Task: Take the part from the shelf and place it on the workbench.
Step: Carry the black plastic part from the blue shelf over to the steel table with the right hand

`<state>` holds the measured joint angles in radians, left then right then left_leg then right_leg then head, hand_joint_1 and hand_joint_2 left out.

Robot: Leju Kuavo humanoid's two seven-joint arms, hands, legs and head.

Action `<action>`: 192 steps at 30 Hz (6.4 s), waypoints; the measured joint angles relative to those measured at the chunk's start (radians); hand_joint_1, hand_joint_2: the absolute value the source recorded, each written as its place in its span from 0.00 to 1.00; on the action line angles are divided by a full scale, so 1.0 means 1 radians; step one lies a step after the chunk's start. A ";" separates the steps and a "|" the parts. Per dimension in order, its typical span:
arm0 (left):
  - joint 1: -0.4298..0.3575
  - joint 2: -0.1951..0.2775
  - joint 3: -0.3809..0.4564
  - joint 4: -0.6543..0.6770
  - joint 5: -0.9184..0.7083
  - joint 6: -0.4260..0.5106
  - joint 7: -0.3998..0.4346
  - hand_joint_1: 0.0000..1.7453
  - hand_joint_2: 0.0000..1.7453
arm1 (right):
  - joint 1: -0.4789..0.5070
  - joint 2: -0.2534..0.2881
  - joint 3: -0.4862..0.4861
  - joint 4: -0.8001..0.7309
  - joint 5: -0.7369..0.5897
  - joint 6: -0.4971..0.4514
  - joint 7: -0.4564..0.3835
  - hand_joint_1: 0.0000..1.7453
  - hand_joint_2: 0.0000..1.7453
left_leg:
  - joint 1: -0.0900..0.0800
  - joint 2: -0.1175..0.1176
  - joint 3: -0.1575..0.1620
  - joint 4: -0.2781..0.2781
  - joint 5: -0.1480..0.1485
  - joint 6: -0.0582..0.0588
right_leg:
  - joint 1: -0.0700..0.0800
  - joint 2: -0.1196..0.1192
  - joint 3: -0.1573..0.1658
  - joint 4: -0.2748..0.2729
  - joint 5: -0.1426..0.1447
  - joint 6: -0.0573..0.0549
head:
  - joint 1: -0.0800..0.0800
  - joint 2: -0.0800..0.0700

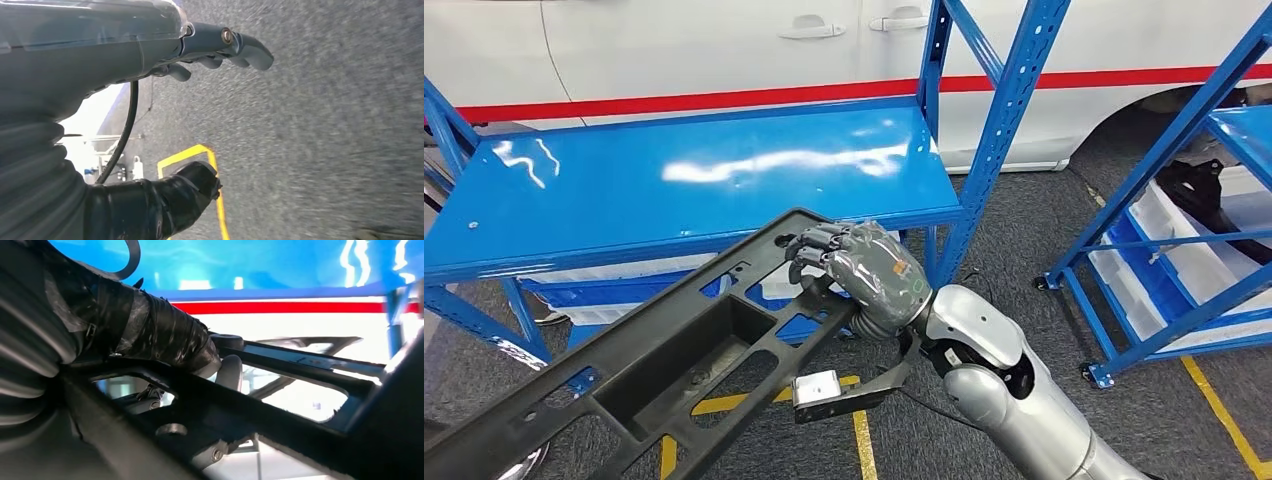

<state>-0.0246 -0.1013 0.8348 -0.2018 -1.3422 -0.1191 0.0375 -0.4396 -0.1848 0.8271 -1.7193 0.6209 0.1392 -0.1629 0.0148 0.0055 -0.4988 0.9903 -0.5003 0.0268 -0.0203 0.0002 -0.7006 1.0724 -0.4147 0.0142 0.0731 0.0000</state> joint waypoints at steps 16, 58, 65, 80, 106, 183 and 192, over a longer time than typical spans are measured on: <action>0.005 -0.008 0.022 0.000 -0.001 -0.001 -0.007 0.00 1.00 | -0.040 -0.024 0.023 0.013 -0.038 -0.001 0.016 1.00 1.00 | -0.006 0.000 -0.182 0.079 0.058 -0.029 | 0.007 -0.007 0.163 -0.060 -0.069 -0.047 | 0.001 0.000; 0.001 -0.033 0.072 0.000 0.013 0.000 -0.005 0.00 1.00 | -0.095 -0.004 0.035 0.101 -0.126 0.050 0.052 1.00 1.00 | 0.021 -0.076 -0.002 0.041 -0.041 -0.060 | -0.003 0.069 -0.001 -0.016 0.050 -0.004 | 0.001 0.000; -0.001 -0.034 0.073 0.000 0.013 0.000 -0.005 0.00 1.00 | -0.098 -0.004 0.040 0.108 -0.127 0.051 0.052 1.00 1.00 | 0.008 0.015 -0.068 0.047 0.014 -0.007 | -0.003 0.005 -0.054 0.214 -0.147 0.016 | 0.006 0.000; -0.002 -0.036 0.074 0.000 0.012 -0.002 -0.005 0.00 1.00 | -0.120 0.004 0.052 0.116 -0.140 0.053 0.052 1.00 1.00 | -0.004 0.007 -0.187 0.225 -0.085 -0.039 | 0.030 -0.003 0.138 -0.096 -0.020 -0.070 | 0.004 0.000; -0.008 -0.038 0.095 0.000 0.013 -0.004 -0.005 0.00 1.00 | -0.142 0.020 0.097 0.142 -0.163 0.070 0.064 1.00 1.00 | 0.021 0.114 -0.144 0.028 0.104 -0.047 | 0.016 -0.047 0.203 -0.081 -0.100 -0.017 | 0.002 0.000; -0.001 -0.043 0.123 0.000 0.019 -0.021 -0.067 0.00 1.00 | -0.199 0.036 0.152 0.203 -0.186 0.083 0.047 1.00 1.00 | 0.004 -0.063 -0.087 0.054 0.027 -0.013 | 0.033 0.104 0.127 -0.034 -0.072 -0.040 | 0.004 0.000; 0.002 -0.043 0.124 0.000 0.019 -0.017 -0.072 0.00 1.00 | -0.203 0.036 0.158 0.217 -0.176 0.082 0.057 1.00 1.00 | 0.009 0.040 -0.068 0.021 0.026 -0.004 | 0.003 -0.001 -0.008 0.197 -0.139 0.008 | 0.011 0.000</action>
<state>-0.0229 -0.1438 0.9583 -0.2014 -1.3231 -0.1362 -0.0343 -0.6421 -0.1492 0.9853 -1.5026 0.4451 0.2211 -0.1059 0.0237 0.0451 -0.5671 1.0118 -0.4739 0.0227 -0.0177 -0.0004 -0.7083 1.2698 -0.5537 0.0222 0.0843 0.0000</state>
